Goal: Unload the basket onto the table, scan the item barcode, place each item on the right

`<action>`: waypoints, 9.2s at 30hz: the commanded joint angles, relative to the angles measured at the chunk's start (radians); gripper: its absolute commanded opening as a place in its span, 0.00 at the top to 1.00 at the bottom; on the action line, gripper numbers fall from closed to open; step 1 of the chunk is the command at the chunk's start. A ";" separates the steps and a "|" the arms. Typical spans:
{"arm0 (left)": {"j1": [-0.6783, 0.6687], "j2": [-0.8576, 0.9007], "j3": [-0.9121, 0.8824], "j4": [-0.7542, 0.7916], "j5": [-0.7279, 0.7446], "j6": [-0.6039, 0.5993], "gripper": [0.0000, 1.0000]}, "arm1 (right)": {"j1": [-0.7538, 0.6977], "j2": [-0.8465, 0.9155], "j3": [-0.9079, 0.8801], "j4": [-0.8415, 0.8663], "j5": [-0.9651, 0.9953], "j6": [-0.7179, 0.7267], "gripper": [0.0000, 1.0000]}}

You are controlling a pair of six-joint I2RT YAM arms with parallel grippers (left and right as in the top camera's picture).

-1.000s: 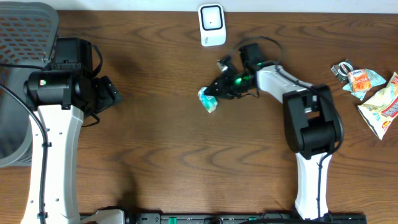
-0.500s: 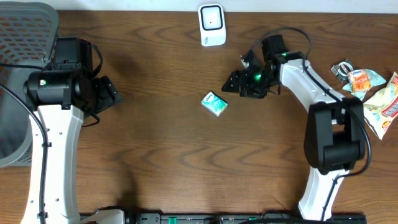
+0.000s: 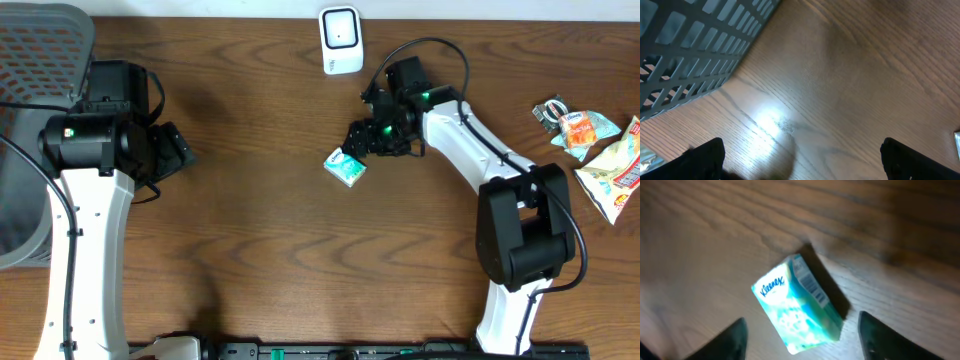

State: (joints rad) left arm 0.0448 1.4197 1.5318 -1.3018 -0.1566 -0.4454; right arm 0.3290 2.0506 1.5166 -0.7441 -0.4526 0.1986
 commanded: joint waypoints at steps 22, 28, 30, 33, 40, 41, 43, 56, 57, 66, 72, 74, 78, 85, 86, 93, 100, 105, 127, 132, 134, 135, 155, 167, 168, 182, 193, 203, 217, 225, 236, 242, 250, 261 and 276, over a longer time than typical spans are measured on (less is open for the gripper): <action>0.005 0.004 0.004 -0.003 -0.010 -0.009 0.02 | 0.195 -0.008 -0.078 -0.060 0.119 0.158 0.99; 0.005 0.004 0.004 -0.003 -0.010 -0.009 0.02 | 0.199 -0.008 -0.104 -0.055 0.344 0.308 0.98; 0.005 0.004 0.004 -0.003 -0.010 -0.009 0.02 | 0.188 -0.008 -0.111 -0.039 0.373 0.329 0.98; 0.005 0.004 0.004 -0.003 -0.010 -0.009 0.02 | 0.173 -0.008 -0.112 0.005 0.400 0.327 0.96; 0.005 0.004 0.004 -0.003 -0.010 -0.009 0.02 | 0.111 -0.012 -0.074 0.074 0.312 0.320 0.70; 0.005 0.004 0.004 -0.003 -0.010 -0.009 0.02 | 0.100 -0.014 -0.059 0.076 0.285 0.320 0.68; 0.005 0.004 0.004 -0.003 -0.010 -0.009 0.02 | 0.072 -0.016 -0.016 0.088 0.242 0.320 0.61; 0.005 0.004 0.004 -0.003 -0.010 -0.009 0.02 | 0.053 -0.016 0.048 0.051 0.061 0.261 0.35; 0.005 0.004 0.004 -0.003 -0.010 -0.009 0.02 | 0.064 -0.014 0.036 0.058 0.101 0.289 0.28; 0.005 0.004 0.004 -0.003 -0.010 -0.009 0.02 | 0.128 -0.003 -0.039 0.128 0.344 0.658 0.14; 0.005 0.004 0.004 -0.003 -0.010 -0.009 0.02 | 0.135 -0.003 -0.069 0.190 0.344 0.697 0.10; 0.005 0.004 0.004 -0.003 -0.010 -0.009 0.03 | 0.135 -0.003 -0.087 0.215 0.346 0.715 0.11; 0.005 0.004 0.004 -0.003 -0.010 -0.009 0.02 | 0.135 -0.003 -0.130 0.268 0.345 0.756 0.14; 0.005 0.004 0.004 -0.003 -0.010 -0.009 0.02 | 0.135 -0.003 -0.183 0.347 0.341 0.778 0.36; 0.005 0.004 0.004 -0.003 -0.010 -0.009 0.02 | 0.135 -0.003 -0.191 0.359 0.341 0.778 0.39; 0.005 0.004 0.004 -0.003 -0.010 -0.009 0.02 | 0.142 -0.003 -0.237 0.432 0.341 0.777 0.44; 0.005 0.004 0.004 -0.003 -0.010 -0.009 0.02 | 0.142 -0.003 -0.259 0.444 0.300 0.694 0.79; 0.005 0.004 0.004 -0.003 -0.010 -0.009 0.02 | 0.131 -0.017 -0.256 0.445 0.274 0.590 0.92; 0.005 0.004 0.004 -0.003 -0.010 -0.009 0.02 | 0.095 -0.167 -0.256 0.324 -0.104 -0.249 0.99; 0.005 0.004 0.004 -0.003 -0.010 -0.009 0.02 | 0.094 -0.167 -0.256 0.251 -0.081 -0.338 0.99; 0.005 0.004 0.004 -0.003 -0.010 -0.009 0.02 | 0.092 -0.167 -0.256 0.249 -0.062 -0.334 0.92; 0.005 0.004 0.004 -0.003 -0.010 -0.009 0.02 | 0.090 -0.167 -0.256 0.249 -0.061 -0.334 0.88; 0.005 0.004 0.004 -0.003 -0.010 -0.009 0.02 | 0.089 -0.167 -0.256 0.324 0.084 -0.174 0.01; 0.005 0.004 0.004 -0.003 -0.010 -0.009 0.02 | 0.001 -0.256 -0.256 0.281 -0.043 -0.005 0.01; 0.005 0.004 0.004 -0.003 -0.010 -0.009 0.02 | -0.008 -0.268 -0.256 0.278 -0.069 -0.005 0.01; 0.005 0.004 0.004 -0.003 -0.010 -0.009 0.02 | -0.011 -0.281 -0.264 0.226 0.024 0.179 0.01; 0.005 0.004 0.004 -0.003 -0.010 -0.009 0.02 | -0.002 -0.281 -0.316 0.237 0.122 0.262 0.01; 0.005 0.005 0.004 -0.003 -0.010 -0.009 0.02 | 0.022 -0.281 -0.321 0.254 0.122 0.257 0.01; 0.005 0.004 0.004 -0.003 -0.010 -0.009 0.02 | 0.022 -0.281 -0.321 0.246 0.137 0.257 0.01; 0.005 0.004 0.004 -0.003 -0.010 -0.009 0.02 | 0.022 -0.281 -0.322 0.228 0.137 0.257 0.01; 0.005 0.004 0.004 -0.003 -0.010 -0.009 0.02 | 0.075 -0.264 -0.322 0.300 0.137 0.258 0.31; 0.005 0.004 0.004 -0.003 -0.010 -0.009 0.02 | 0.121 -0.204 -0.322 0.367 0.136 0.274 0.24; 0.005 0.004 0.004 -0.003 -0.010 -0.009 0.02 | 0.126 -0.164 -0.319 0.389 0.040 0.255 0.20; 0.005 0.004 0.004 -0.003 -0.010 -0.009 0.02 | 0.093 -0.164 -0.286 0.293 -0.033 0.230 0.19; 0.005 0.004 0.004 -0.003 -0.010 -0.009 0.02 | 0.137 -0.156 -0.268 0.280 0.148 0.304 0.20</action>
State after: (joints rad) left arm 0.0452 1.4197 1.5318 -1.3018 -0.1566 -0.4454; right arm 0.4450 1.8858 1.2297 -0.4522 -0.4004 0.4534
